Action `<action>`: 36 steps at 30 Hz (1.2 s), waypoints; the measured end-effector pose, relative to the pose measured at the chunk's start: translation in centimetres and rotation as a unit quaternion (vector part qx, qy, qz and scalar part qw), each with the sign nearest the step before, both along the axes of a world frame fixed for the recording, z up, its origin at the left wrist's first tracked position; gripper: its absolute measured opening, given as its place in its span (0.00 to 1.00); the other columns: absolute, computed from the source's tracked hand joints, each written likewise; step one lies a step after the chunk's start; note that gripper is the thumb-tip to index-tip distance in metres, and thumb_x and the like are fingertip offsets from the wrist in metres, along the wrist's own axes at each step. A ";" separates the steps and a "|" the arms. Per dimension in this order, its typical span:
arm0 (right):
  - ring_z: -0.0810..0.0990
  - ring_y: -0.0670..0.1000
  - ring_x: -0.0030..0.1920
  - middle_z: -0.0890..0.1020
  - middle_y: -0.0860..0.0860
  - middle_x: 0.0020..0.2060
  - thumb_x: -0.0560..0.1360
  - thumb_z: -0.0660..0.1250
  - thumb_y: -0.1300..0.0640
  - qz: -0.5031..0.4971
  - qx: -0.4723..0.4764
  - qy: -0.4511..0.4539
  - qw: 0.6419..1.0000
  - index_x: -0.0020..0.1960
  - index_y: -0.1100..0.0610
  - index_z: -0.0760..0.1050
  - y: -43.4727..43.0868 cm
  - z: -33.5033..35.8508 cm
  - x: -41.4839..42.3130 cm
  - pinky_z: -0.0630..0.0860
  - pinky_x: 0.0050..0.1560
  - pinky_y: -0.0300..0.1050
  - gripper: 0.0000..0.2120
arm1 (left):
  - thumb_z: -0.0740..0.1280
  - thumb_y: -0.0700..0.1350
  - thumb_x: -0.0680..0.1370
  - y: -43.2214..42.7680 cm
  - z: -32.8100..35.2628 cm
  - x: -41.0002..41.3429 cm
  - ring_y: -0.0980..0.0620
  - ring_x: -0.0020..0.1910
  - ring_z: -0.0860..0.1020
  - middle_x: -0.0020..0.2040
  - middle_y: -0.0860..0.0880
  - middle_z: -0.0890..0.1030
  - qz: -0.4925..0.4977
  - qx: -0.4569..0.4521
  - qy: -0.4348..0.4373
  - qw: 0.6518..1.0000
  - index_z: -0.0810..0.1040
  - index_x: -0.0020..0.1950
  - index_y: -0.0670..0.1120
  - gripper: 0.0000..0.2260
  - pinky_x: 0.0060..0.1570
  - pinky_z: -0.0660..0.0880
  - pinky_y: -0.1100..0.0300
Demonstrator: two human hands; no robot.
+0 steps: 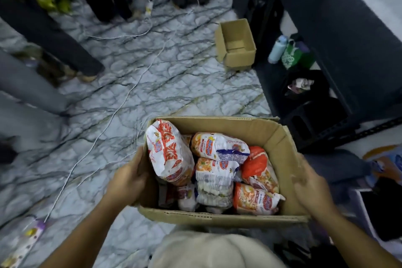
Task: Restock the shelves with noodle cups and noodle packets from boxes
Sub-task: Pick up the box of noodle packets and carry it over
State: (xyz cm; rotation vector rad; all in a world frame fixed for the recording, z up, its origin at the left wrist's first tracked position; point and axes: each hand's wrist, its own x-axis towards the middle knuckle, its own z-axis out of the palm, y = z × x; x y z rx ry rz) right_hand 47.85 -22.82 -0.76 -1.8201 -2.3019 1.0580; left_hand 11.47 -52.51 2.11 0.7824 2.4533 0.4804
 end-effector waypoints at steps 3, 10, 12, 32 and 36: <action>0.82 0.68 0.53 0.84 0.65 0.52 0.78 0.68 0.60 0.058 0.031 0.011 0.998 0.80 0.46 0.63 -0.5 0.3 -4.1 0.78 0.53 0.59 0.33 | 0.67 0.38 0.76 -4.0 0.4 -1.0 0.39 0.61 0.81 0.68 0.46 0.80 0.043 0.018 0.000 0.999 0.54 0.82 0.64 0.41 0.53 0.78 0.47; 0.82 0.65 0.51 0.85 0.64 0.52 0.78 0.69 0.62 0.165 0.018 0.020 0.986 0.80 0.50 0.64 -0.7 -0.1 -14.3 0.76 0.48 0.53 0.33 | 0.69 0.38 0.78 -10.4 0.4 -5.0 0.35 0.62 0.79 0.68 0.39 0.80 0.165 -0.006 0.005 0.986 0.58 0.84 0.55 0.37 0.51 0.73 0.52; 0.82 0.65 0.53 0.84 0.64 0.55 0.78 0.69 0.61 0.169 0.019 0.022 0.985 0.80 0.49 0.64 -1.0 -0.4 -17.0 0.77 0.51 0.53 0.33 | 0.70 0.38 0.78 -11.4 0.4 -6.9 0.35 0.63 0.79 0.69 0.39 0.79 0.175 -0.014 0.007 0.984 0.58 0.84 0.55 0.38 0.53 0.74 0.51; 0.82 0.64 0.50 0.83 0.62 0.59 0.80 0.68 0.59 0.117 0.035 0.002 0.993 0.81 0.47 0.61 2.6 0.0 -39.2 0.74 0.48 0.50 0.33 | 0.67 0.36 0.78 -5.2 1.8 -32.1 0.36 0.61 0.79 0.68 0.40 0.79 0.121 0.019 -0.003 0.992 0.56 0.83 0.57 0.38 0.55 0.77 0.48; 0.81 0.65 0.54 0.82 0.63 0.60 0.80 0.68 0.60 0.113 0.038 0.017 0.993 0.82 0.47 0.61 5.6 -0.2 -42.9 0.76 0.50 0.52 0.33 | 0.67 0.35 0.77 -2.3 2.1 -36.2 0.36 0.60 0.80 0.67 0.41 0.80 0.102 0.023 0.005 0.995 0.56 0.83 0.57 0.40 0.53 0.77 0.48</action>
